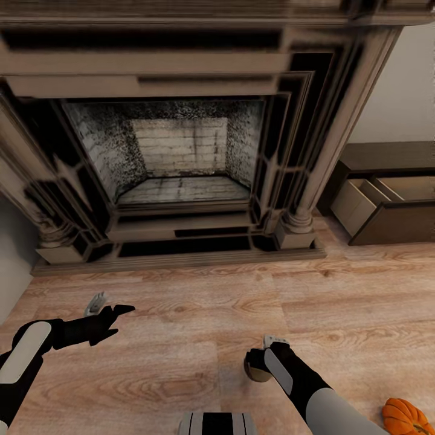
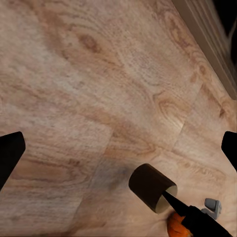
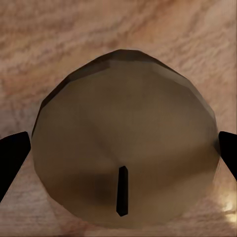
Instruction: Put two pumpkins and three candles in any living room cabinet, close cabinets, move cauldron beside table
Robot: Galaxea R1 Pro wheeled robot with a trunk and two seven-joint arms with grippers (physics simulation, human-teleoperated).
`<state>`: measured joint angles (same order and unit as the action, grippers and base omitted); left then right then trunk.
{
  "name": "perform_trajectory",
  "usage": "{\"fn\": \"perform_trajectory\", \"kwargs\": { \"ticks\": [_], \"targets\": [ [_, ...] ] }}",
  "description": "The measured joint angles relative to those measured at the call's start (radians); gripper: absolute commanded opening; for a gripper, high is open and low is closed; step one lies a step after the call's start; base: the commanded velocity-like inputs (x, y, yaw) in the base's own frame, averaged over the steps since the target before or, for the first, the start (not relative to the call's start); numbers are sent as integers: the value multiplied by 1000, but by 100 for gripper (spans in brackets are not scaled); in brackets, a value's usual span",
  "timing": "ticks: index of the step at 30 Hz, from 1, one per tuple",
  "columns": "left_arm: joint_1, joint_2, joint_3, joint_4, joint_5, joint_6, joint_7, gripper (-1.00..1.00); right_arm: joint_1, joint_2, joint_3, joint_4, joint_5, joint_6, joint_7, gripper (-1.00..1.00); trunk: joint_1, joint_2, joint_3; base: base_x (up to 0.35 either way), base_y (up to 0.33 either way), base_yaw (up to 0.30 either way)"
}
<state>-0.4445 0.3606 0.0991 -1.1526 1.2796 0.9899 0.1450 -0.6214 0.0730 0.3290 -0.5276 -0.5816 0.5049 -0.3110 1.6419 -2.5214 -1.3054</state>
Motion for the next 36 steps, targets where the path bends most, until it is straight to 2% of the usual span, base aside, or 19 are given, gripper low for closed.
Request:
{"fn": "perform_trajectory", "kwargs": {
  "ticks": [11,16,19,25,36],
  "targets": [
    [0,0,-1,32,-7,-3,10,100,0,0,-1,0,1,0,23,-100,-5,3,43,0,0,0],
    [-1,-6,3,32,-7,-4,91,100,1,0,-1,-1,0,0,23,-100,-7,4,63,0,0,-115],
    [-2,-9,1,31,-6,-4,110,100,0,0,-1,-1,1,1,23,-100,-9,4,77,-55,0,-234],
    [-1,-10,0,22,-7,-4,116,100,1,0,-1,-1,0,1,23,-100,-11,6,104,-275,0,-226],
    [-1,-9,1,20,-7,-4,117,100,1,1,-1,0,-1,1,23,-100,-16,8,148,-338,0,-42]
  ]
}}
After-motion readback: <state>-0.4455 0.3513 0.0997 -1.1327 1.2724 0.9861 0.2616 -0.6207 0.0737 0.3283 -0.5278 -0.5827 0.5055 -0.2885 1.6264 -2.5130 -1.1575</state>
